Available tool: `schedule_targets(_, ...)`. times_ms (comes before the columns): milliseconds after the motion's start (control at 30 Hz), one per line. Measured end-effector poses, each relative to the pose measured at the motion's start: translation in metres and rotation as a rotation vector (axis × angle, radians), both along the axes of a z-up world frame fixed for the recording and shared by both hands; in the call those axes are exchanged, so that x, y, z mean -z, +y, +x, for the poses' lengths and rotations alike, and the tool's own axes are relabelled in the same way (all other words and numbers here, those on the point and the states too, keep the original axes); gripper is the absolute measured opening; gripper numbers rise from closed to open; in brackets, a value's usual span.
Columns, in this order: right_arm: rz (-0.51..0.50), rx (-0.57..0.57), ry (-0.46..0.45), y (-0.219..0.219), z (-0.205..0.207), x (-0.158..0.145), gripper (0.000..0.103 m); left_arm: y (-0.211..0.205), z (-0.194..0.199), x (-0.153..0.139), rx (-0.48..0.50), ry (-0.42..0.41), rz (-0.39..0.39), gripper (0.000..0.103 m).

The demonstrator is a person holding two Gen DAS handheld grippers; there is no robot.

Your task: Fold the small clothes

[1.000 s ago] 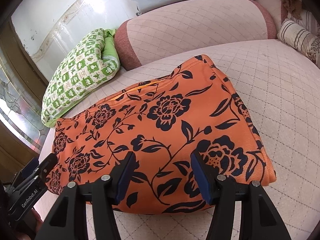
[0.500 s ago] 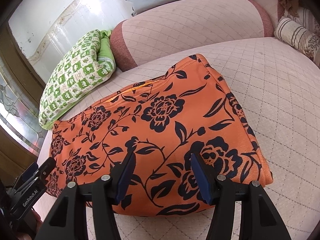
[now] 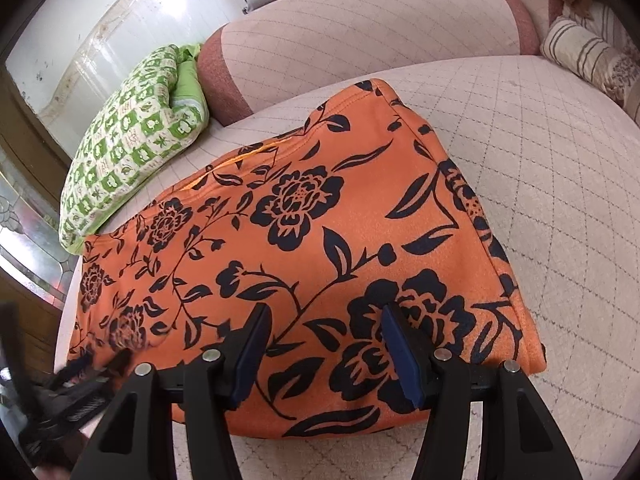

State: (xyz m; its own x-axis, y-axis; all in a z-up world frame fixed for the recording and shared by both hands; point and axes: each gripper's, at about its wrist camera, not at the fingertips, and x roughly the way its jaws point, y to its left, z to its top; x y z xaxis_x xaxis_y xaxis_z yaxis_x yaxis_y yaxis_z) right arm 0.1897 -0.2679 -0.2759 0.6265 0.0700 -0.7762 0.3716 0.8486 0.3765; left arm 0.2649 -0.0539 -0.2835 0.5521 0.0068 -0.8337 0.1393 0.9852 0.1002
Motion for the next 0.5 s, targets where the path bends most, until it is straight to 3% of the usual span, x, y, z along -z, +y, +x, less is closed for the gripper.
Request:
schedule_targets(100, -0.006, -0.013, -0.005, 0.0, -0.001, -0.002, 0.061, 0.002, 0.002, -0.002, 0.004, 0.013, 0.007, 0.098)
schedule_targets(267, -0.012, -0.024, -0.074, -0.009, -0.017, -0.017, 0.061, 0.017, -0.01, -0.025, -0.034, -0.096, 0.026, 0.098)
schedule_targets(500, 0.091, -0.028, -0.12, -0.033, -0.051, -0.027, 0.061, 0.091, -0.027, -0.037, -0.232, -0.071, -0.074, 0.098)
